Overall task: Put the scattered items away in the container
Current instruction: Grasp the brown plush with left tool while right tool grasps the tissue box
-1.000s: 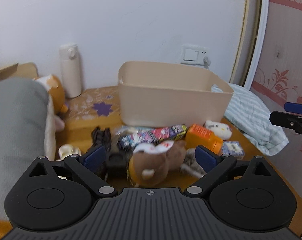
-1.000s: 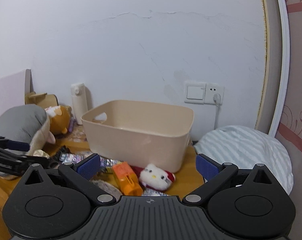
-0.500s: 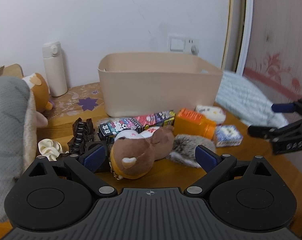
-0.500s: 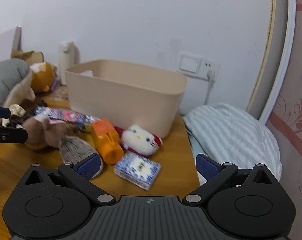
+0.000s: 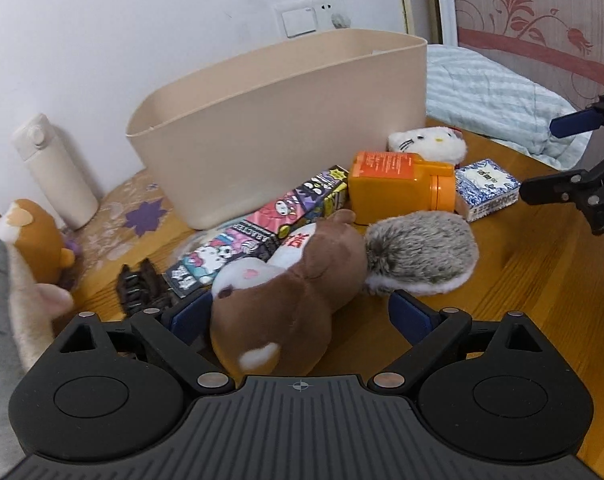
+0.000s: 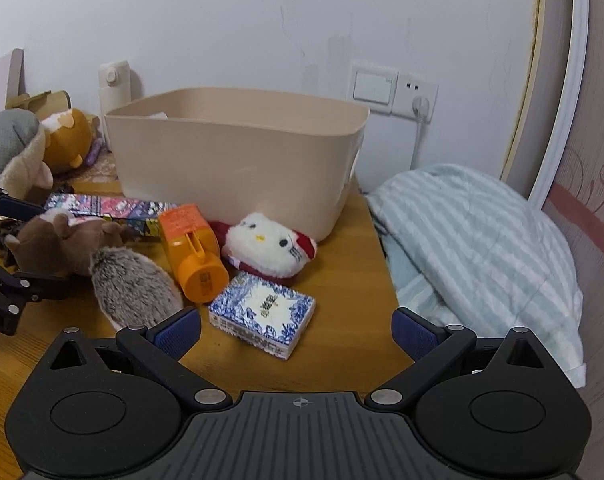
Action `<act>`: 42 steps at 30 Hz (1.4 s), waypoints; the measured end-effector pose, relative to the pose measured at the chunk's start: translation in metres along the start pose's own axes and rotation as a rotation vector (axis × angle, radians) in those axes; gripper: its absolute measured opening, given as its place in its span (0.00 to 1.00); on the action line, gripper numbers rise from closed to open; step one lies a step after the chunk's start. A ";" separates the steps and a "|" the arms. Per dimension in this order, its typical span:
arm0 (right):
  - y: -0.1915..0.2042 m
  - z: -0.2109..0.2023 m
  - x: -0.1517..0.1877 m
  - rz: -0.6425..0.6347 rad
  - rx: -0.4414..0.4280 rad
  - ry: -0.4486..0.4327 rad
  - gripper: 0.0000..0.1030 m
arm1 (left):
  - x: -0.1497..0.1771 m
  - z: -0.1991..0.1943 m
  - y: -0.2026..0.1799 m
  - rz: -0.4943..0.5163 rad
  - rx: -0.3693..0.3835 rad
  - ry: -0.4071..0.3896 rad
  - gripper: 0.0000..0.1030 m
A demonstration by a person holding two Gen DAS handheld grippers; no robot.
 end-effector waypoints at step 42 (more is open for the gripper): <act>0.004 0.063 0.002 0.149 0.019 0.094 0.88 | -0.013 0.028 -0.001 -0.065 0.016 -0.072 0.79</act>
Point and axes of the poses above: each gripper's, at about its wrist camera, not at the fingertips, and z roughly the way its jaws point, y to its left, x to its underside, the point moved 7 cm from there along z, roughly the way its jaws point, and after that the axes turned 2 degrees about z, right-handed, at the moved point
